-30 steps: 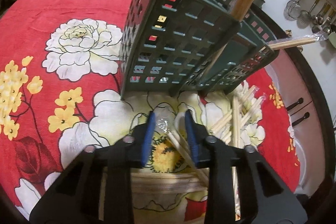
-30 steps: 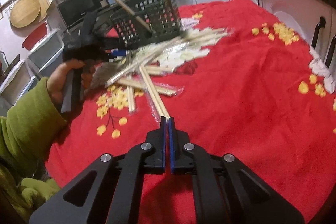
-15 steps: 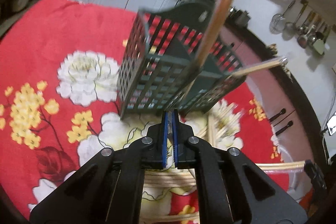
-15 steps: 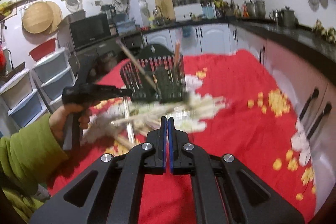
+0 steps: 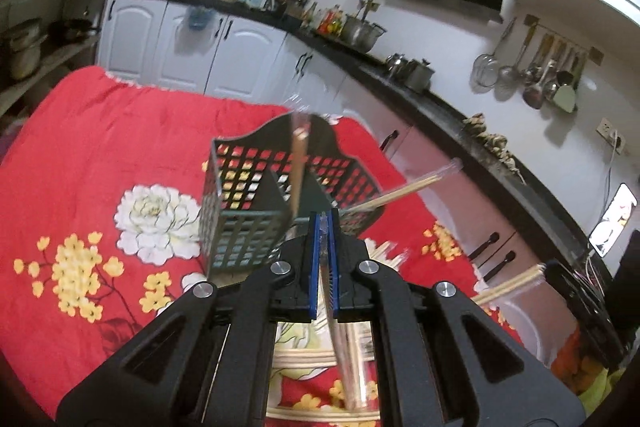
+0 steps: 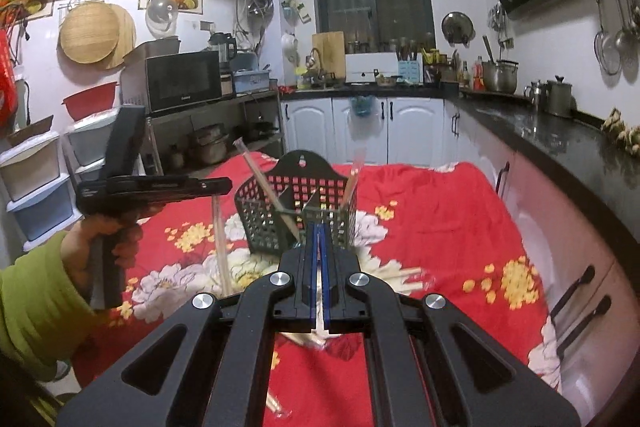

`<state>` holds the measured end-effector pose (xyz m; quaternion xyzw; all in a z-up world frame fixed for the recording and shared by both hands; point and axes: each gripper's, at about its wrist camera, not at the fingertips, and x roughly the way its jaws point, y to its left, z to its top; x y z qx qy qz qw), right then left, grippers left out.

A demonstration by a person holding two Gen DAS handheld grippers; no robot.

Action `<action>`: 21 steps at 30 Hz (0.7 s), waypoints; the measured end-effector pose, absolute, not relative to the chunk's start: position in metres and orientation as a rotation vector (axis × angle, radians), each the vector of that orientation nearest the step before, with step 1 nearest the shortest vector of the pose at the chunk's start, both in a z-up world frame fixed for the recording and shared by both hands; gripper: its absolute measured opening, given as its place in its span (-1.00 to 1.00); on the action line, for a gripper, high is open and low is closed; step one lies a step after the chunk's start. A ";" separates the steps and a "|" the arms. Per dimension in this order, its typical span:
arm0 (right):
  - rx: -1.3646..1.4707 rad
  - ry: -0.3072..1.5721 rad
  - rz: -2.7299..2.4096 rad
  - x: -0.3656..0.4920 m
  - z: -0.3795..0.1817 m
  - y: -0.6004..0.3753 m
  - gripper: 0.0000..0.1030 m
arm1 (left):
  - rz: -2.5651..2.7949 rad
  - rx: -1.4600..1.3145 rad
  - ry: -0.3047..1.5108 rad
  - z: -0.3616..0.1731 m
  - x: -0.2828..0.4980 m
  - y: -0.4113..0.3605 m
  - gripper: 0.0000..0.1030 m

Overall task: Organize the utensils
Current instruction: 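Lift the chopsticks with both grippers and carry them above the green caddy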

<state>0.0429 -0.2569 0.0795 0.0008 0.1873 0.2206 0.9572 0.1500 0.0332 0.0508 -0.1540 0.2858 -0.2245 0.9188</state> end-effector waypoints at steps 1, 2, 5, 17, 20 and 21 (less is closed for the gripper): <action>0.008 0.379 0.452 0.045 0.081 -0.257 -0.97 | -0.468 -0.317 0.580 0.053 0.149 0.032 -0.97; 0.014 0.376 0.455 0.046 0.083 -0.257 -0.97 | -0.474 -0.317 0.571 0.056 0.147 0.030 -0.97; 0.010 0.358 0.462 0.048 0.089 -0.254 -0.97 | -0.492 -0.309 0.552 0.065 0.145 0.025 -0.97; 0.021 0.290 0.511 0.049 0.116 -0.248 -0.97 | -0.536 -0.288 0.476 0.097 0.143 0.009 -0.97; 0.026 0.270 0.525 0.049 0.123 -0.245 -0.97 | -0.545 -0.283 0.465 0.103 0.142 0.006 -0.97; 0.023 0.263 0.527 0.049 0.125 -0.244 -0.97 | -0.548 -0.279 0.462 0.105 0.142 0.006 -0.97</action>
